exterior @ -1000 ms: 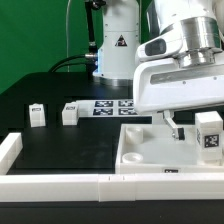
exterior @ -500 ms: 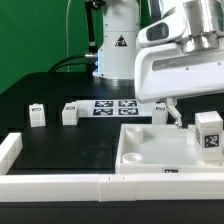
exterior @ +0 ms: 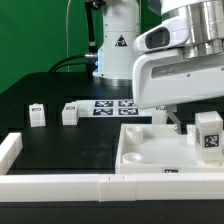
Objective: Assemble one leg
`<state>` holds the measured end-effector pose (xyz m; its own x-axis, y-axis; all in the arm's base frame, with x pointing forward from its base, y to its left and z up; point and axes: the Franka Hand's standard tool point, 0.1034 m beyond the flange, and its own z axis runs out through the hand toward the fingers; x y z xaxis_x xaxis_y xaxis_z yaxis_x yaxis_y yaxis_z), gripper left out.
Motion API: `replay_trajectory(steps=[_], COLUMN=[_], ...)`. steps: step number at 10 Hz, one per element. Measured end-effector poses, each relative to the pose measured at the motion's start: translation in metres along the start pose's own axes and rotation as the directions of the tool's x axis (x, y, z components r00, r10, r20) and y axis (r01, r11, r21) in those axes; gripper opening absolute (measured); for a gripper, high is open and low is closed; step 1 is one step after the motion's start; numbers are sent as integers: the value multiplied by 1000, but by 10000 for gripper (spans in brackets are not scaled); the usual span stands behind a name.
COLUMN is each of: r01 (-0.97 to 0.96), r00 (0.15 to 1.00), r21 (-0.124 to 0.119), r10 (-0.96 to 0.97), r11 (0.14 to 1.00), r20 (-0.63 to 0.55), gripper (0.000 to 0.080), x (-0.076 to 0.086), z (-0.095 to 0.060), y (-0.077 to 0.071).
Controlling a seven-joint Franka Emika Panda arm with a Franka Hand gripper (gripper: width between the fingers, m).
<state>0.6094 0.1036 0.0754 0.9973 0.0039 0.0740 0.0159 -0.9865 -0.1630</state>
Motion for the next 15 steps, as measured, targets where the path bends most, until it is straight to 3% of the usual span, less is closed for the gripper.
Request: replay_trajectory(steps=[2,5,7,8,9,10,11,12,15], r01=[-10,-8,-8,-12,-37,-34,-78,-246,-631], r00=[991,990,990,990,990,990,988,962,769], r21=[19,19,19,19,15,16,14,1,-42], r10=[7,5,5,9,35,32,76,244,632], r11=[1000,1000,1000,1000,999,999,997,969,775], r20=[132,140,140,140,140,140,136,123,93], gripper=[648,648,401,401,289,289,289,289,289], x=[11,13,13,13,12,12,13,14,13], z=[-2,-1,-1,-1,-1,-1,0,0,1], y=[2,4,4,4,4,4,4,5,-3])
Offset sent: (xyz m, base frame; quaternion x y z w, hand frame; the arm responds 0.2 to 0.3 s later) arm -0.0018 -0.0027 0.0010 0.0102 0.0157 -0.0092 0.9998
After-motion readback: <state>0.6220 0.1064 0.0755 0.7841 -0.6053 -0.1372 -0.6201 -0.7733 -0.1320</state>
